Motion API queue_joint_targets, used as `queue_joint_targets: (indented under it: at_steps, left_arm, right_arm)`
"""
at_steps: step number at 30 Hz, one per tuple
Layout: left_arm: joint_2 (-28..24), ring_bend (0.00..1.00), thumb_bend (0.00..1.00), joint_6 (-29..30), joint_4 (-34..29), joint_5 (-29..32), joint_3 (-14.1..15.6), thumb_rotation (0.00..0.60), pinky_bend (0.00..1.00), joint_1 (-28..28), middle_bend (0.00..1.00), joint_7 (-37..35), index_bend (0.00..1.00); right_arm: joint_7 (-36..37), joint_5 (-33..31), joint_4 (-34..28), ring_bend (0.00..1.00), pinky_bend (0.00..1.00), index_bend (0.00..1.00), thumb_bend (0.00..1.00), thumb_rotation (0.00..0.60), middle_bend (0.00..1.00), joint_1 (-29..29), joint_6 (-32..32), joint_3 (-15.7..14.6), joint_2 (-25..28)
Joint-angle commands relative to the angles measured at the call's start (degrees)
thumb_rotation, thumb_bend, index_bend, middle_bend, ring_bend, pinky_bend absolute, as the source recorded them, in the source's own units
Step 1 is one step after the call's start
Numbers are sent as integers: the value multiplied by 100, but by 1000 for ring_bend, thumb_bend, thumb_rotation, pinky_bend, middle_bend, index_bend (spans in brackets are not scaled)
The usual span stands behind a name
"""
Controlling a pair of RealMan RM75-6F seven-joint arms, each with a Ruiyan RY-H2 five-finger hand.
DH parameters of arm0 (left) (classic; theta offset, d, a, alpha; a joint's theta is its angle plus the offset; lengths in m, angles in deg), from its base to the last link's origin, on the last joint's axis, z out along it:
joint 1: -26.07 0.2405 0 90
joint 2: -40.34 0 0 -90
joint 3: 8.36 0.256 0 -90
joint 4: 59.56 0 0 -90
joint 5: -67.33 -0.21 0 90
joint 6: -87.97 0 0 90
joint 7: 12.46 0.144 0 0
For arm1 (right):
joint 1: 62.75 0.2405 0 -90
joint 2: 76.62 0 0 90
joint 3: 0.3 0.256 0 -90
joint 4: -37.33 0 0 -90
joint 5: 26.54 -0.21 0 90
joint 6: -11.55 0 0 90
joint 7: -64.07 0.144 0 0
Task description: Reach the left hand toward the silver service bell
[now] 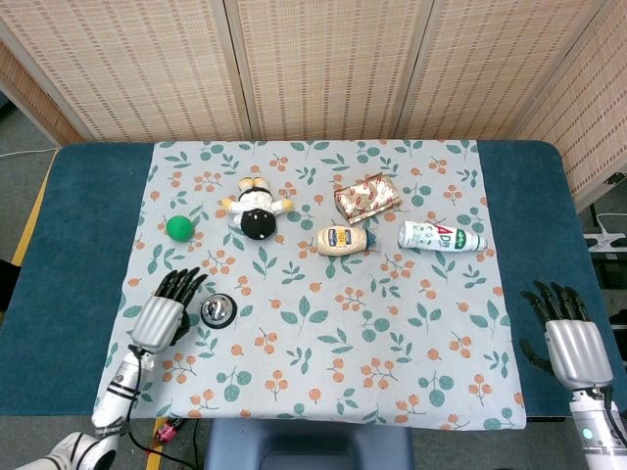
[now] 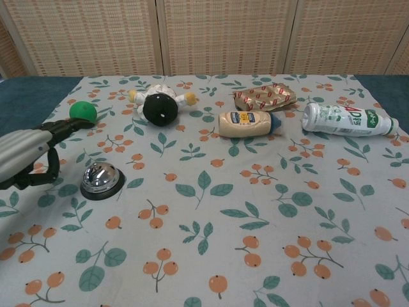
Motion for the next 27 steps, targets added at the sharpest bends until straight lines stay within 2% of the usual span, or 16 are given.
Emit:
queue_joint_targets:
  at_steps: [1,8,16,19,21,27]
  left_arm:
    - [572,0,1000,-336,607,99,22,600,72,-245,0,-153,0]
    - [1018,0,1000,-541,1137,164,220,600,73,-265,0,-247,0]
    - [1062,0,1000,-452,1346,222,226,600,73,-270,0,-293,0]
    - [743,0,1000,-86,1058,163,167,600,73,-233,0,-103,0]
    - [272,0,1000,209,558,93,172,600,73,-144,0,87,0]
    - [-1648,0,1000,948,-1343,37,540,600,80,568,0,684,0]
  right_arm:
    - [25,6,-6,0,54,162,271,600,65,4,-20,-8,22]
    - [32,-1,-17,0,54,162,272,600,65,24,-81,-23,40]
    - [57,-14,-22,0,54,162,272,600,65,34,-106,-20,63]
    - [77,-33,-25,0,54,162,272,600,65,43,-115,-4,67]
    - [77,-60,-20,0,54,162,272,600,65,50,-118,14,56]
    - [39,-67,-43,0,54,162,272,600,65,48,-127,-1,46]
